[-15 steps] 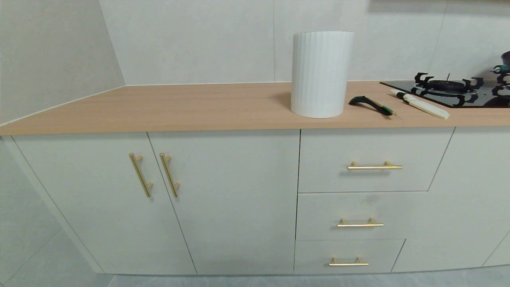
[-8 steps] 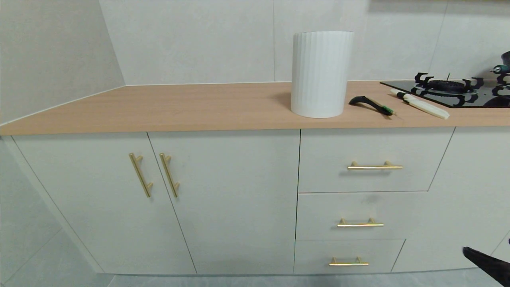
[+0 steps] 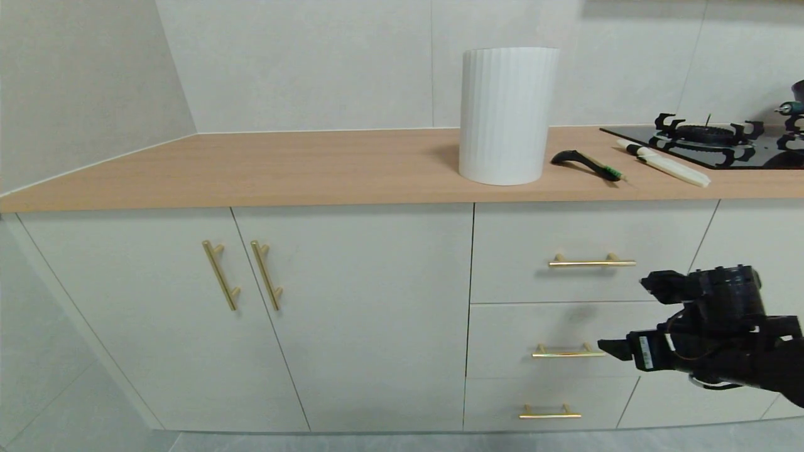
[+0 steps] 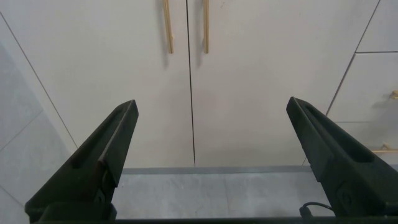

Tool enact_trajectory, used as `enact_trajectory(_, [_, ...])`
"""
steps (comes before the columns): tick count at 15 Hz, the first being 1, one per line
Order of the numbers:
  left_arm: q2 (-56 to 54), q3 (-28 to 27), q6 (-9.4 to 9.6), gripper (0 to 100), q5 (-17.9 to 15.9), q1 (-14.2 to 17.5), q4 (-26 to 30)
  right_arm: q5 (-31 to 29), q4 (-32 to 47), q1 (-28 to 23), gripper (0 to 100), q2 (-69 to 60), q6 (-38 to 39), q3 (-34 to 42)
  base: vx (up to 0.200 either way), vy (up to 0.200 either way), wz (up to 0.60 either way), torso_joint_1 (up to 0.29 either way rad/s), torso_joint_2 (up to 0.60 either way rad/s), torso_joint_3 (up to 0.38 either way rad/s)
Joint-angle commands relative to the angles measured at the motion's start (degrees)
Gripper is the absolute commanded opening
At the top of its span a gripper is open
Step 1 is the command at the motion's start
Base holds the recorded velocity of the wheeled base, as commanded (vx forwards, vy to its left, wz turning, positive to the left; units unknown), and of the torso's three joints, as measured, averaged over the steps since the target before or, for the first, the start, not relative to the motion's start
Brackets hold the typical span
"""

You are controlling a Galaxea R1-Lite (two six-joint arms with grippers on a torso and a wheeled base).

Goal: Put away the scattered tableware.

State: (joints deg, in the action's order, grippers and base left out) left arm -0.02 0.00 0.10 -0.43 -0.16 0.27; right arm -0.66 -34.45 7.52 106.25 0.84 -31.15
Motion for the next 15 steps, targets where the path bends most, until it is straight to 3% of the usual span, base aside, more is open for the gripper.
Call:
enact_trajectory(1, [0.02, 0.0, -0.01, 100, -0.01, 0.07, 0.0, -2.68, -10.73, 0.56, 100, 18.11, 0.21, -1.72, 0.0, 0.0, 0.0, 0.0, 0.0, 0.0])
enact_trajectory(4, [0.02, 0.0, -0.01, 100, -0.01, 0.07, 0.0, -6.11, -22.59, 1.44, 100, 26.55, 0.83, -2.87, 0.0, 0.0, 0.0, 0.0, 0.0, 0.0])
enact_trajectory(15, [0.02, 0.0, -0.01, 100, -0.01, 0.07, 0.0, -11.12, -27.95, 1.62, 100, 34.99, 4.34, -10.43, 0.0, 0.0, 0.0, 0.0, 0.0, 0.0])
